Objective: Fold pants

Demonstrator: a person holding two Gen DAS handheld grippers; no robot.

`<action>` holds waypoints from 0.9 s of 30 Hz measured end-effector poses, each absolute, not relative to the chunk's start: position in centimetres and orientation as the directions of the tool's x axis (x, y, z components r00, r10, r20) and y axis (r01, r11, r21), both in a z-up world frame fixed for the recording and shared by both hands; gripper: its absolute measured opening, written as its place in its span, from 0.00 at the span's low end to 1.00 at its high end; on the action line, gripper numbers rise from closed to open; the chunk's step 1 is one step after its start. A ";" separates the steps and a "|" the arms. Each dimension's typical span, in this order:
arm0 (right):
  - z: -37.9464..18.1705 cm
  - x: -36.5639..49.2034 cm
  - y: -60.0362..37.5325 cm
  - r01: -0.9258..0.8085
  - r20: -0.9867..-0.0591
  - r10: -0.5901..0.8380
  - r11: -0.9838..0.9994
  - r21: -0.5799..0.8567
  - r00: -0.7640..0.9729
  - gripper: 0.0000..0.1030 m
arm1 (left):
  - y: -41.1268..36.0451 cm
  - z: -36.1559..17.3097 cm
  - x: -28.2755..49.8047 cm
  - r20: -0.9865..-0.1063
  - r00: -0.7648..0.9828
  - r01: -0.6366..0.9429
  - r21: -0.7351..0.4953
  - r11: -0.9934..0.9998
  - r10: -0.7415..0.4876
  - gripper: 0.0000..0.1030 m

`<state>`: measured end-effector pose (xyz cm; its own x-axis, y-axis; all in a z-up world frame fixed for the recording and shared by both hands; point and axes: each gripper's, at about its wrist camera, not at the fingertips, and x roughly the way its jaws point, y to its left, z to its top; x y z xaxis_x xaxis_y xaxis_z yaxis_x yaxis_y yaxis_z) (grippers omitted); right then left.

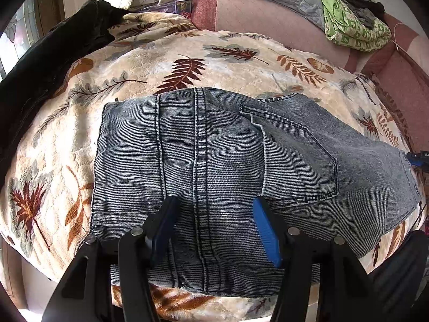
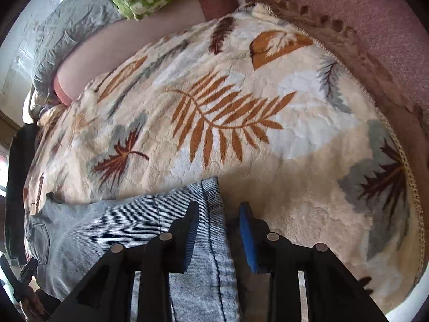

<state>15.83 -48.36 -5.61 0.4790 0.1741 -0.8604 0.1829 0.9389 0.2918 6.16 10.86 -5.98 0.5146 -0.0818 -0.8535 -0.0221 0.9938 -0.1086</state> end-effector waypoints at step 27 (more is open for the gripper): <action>0.6 21.2 -16.6 -0.457 -0.799 0.536 0.803 0.382 0.273 0.54 | 7.4 -5.9 7.6 -0.844 0.535 -0.047 -0.072 0.996 -0.036 0.59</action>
